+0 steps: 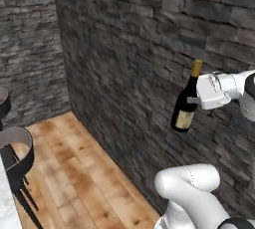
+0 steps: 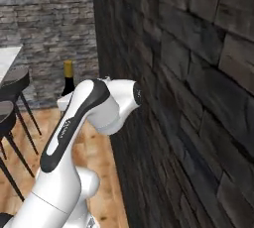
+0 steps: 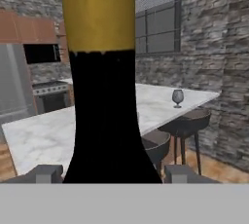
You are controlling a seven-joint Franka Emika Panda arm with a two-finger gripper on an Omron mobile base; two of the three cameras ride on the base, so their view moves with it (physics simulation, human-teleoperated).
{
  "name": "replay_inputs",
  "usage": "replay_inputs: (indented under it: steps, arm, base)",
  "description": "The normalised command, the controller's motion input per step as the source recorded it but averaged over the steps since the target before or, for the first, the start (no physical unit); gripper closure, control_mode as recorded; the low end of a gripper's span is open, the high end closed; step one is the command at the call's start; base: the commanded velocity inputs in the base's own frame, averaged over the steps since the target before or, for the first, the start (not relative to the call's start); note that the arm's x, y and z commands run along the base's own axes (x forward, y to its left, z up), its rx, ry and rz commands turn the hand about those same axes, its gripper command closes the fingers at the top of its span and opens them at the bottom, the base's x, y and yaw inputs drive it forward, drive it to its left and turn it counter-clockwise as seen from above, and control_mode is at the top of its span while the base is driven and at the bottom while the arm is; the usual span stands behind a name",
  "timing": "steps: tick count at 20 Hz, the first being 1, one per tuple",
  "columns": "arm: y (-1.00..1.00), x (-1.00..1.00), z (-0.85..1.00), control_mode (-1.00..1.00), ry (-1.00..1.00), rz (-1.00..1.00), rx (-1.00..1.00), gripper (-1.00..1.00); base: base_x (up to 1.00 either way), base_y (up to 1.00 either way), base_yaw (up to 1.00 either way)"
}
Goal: There is a wine glass and glass cup on the dining counter. Place the wine bottle next to the wine glass and the juice bottle next to the glass cup.
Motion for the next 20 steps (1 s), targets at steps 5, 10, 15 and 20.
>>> replay_inputs:
  steps: [5, 10, 15, 20]
  arm:
    - [0.00, 0.00, 0.00, 1.00, 0.00, 0.00, 0.00, 1.00]
    - [0.00, 0.00, 0.00, 1.00, 0.00, 0.00, 0.00, 1.00]
    - [0.00, 0.00, 0.00, 1.00, 0.00, 0.00, 0.00, 1.00]
    - [0.00, 0.00, 0.00, 1.00, 0.00, 0.00, 0.00, 1.00]
  base:
    - [1.00, -0.17, 0.50]
    - [1.00, -0.22, 0.50]
    - [1.00, -0.33, 0.49]
    - [1.00, -0.50, 0.45]
